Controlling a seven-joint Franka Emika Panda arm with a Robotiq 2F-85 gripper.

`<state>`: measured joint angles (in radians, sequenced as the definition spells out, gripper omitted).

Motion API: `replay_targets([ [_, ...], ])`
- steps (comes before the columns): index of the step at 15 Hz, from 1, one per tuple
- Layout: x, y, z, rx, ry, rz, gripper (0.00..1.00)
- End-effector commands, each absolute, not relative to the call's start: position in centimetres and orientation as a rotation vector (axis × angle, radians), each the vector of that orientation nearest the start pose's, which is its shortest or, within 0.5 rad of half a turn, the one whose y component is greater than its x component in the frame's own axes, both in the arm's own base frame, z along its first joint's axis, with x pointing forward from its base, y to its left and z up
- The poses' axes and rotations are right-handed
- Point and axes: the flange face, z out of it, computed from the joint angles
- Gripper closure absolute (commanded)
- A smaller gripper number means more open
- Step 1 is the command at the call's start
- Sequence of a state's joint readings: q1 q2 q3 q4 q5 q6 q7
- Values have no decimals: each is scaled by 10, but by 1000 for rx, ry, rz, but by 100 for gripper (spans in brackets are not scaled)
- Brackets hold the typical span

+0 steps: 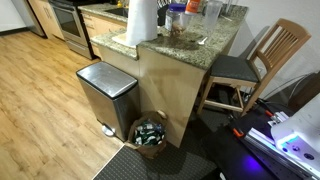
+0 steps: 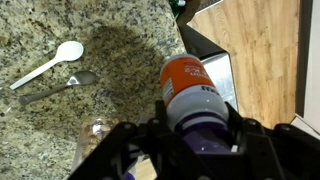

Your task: Place the white and orange bottle on the counter

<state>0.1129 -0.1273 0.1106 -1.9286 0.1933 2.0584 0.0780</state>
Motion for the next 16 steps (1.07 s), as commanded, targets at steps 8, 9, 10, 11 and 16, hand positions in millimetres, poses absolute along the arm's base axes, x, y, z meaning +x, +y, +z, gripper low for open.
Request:
replay_targets([
  [8,598,161,430,-3007,-156,-275,74],
  [9,604,160,421,-3024,-155,-287,74],
  [10,608,159,416,-3044,-153,-314,74],
  [11,611,159,411,-3051,-151,-333,74],
  [16,617,160,413,-3082,-158,-418,74],
])
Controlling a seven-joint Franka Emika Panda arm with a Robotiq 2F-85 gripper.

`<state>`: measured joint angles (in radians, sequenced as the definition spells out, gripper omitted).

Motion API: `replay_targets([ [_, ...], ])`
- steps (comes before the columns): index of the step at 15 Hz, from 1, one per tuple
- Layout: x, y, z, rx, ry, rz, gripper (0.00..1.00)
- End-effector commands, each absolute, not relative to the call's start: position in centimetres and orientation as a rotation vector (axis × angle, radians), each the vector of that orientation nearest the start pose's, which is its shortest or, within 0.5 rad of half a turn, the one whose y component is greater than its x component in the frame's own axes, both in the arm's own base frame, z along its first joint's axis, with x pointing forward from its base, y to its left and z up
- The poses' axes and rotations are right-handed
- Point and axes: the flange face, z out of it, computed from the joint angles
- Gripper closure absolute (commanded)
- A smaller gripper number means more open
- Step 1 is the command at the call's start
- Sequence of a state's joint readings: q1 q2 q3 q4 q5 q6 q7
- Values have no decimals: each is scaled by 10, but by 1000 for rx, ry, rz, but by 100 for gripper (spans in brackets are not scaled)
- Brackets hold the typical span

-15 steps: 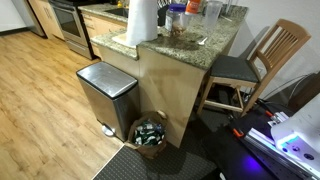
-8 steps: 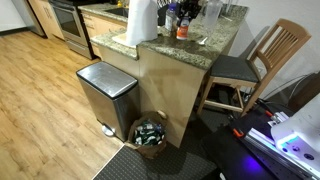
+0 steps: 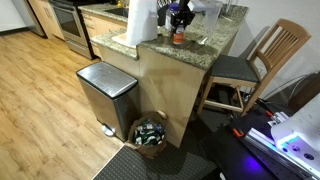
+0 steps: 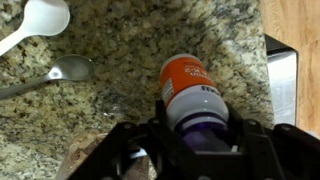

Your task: Place the white and orange bottle on the counter

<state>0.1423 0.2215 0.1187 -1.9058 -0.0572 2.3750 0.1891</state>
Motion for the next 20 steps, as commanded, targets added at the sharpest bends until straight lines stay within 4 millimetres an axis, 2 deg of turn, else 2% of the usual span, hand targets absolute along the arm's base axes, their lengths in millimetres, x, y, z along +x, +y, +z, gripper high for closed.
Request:
replay_targets([
  [1,618,159,413,-3077,-158,-398,74],
  [9,636,154,396,-3047,-132,-243,74],
  [13,648,153,402,-3038,-131,-220,74],
  [14,650,152,401,-3052,-130,-214,24],
  [15,651,151,403,-3074,-142,-194,23],
  [18,654,146,407,-3131,-164,-143,2],
  [20,655,143,409,-3152,-187,-76,0],
])
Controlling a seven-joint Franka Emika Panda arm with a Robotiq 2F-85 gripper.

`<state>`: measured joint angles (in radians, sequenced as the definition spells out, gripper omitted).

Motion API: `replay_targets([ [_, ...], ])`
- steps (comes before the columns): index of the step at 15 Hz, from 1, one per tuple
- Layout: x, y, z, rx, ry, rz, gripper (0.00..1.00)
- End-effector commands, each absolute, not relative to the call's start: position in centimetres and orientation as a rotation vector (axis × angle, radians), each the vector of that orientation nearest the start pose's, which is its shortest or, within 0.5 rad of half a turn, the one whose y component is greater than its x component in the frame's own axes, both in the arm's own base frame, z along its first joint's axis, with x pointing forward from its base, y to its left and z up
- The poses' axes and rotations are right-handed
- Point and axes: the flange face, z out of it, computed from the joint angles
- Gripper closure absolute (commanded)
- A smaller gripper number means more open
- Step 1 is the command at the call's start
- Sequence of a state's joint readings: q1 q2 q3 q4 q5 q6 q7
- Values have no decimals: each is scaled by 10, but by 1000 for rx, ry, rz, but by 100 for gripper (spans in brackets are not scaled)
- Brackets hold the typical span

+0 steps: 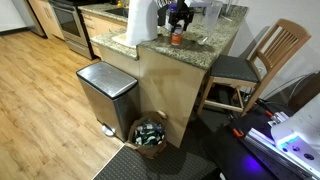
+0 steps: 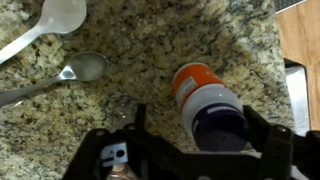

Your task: Place the white and orange bottle on the counter

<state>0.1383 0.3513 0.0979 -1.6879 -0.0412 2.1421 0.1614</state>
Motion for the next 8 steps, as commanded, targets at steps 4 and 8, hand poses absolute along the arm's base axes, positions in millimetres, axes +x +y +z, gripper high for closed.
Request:
replay_targets([
  [4,646,145,413,-3134,-188,-35,0],
  [8,648,147,413,-3126,-212,-5,0],
])
